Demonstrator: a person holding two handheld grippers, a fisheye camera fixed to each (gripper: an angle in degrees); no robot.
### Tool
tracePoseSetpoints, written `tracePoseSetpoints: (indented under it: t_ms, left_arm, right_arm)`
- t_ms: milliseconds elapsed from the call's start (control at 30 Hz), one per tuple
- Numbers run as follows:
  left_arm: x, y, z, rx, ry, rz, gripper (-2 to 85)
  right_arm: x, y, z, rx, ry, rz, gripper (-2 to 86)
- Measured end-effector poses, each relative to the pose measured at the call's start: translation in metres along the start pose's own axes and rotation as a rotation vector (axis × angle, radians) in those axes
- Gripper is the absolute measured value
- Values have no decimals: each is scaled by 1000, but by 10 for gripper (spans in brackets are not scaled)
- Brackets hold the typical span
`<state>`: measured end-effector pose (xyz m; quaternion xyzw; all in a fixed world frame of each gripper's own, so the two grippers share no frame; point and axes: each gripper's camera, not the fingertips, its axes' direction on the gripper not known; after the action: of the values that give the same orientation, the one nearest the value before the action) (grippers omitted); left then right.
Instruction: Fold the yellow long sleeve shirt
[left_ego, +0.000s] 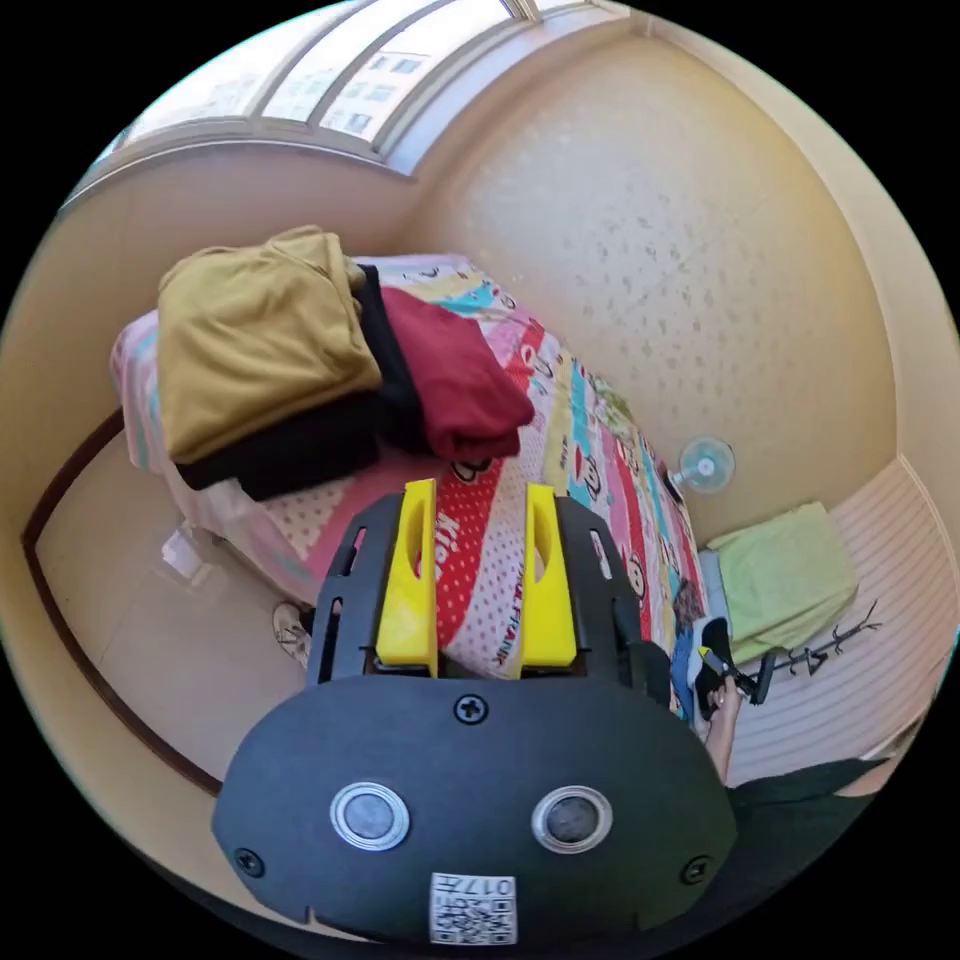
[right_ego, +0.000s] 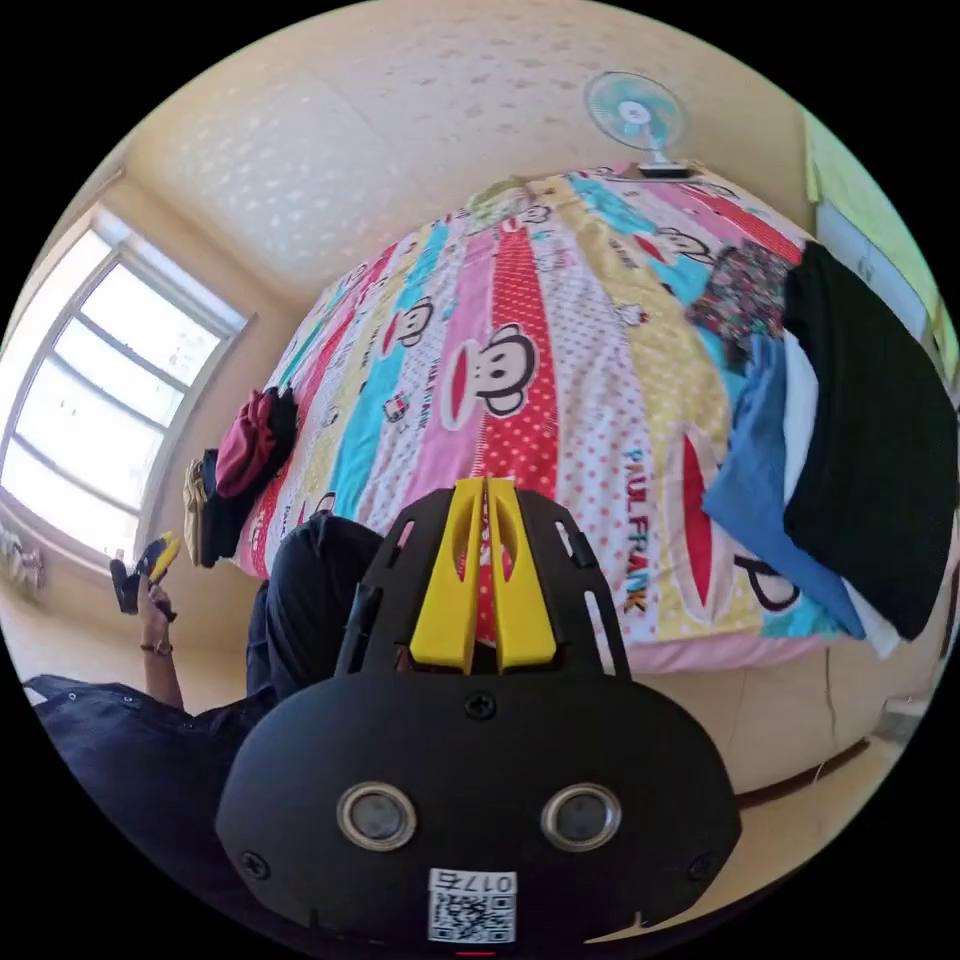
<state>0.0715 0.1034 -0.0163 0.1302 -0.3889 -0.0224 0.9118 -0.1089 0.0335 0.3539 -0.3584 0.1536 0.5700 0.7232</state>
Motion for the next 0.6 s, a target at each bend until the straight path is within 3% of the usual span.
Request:
tracePoseSetpoints:
  t_ms: [133, 300, 400, 467, 600]
  left_arm:
    - [-33, -63, 17, 43, -74, -66, 137]
    - [-81, -90, 98, -136, -127, -196, 129]
    - [-92, -70, 83, -59, 16, -286, 73]
    - [-92, -51, 52, 31, 221, -315, 58]
    - [-48, -33, -21, 142, 302, -197, 49]
  right_arm:
    - [-63, -15, 4, 25, -36, -127, 5]
    - [-91, 7, -2, 55, -131, -193, 5]
    - [-79, 32, -7, 27, -127, -197, 6]
    - [-63, 48, -12, 4, -113, -195, 6]
    - [-20, 81, -30, -7, -188, -229, 13]
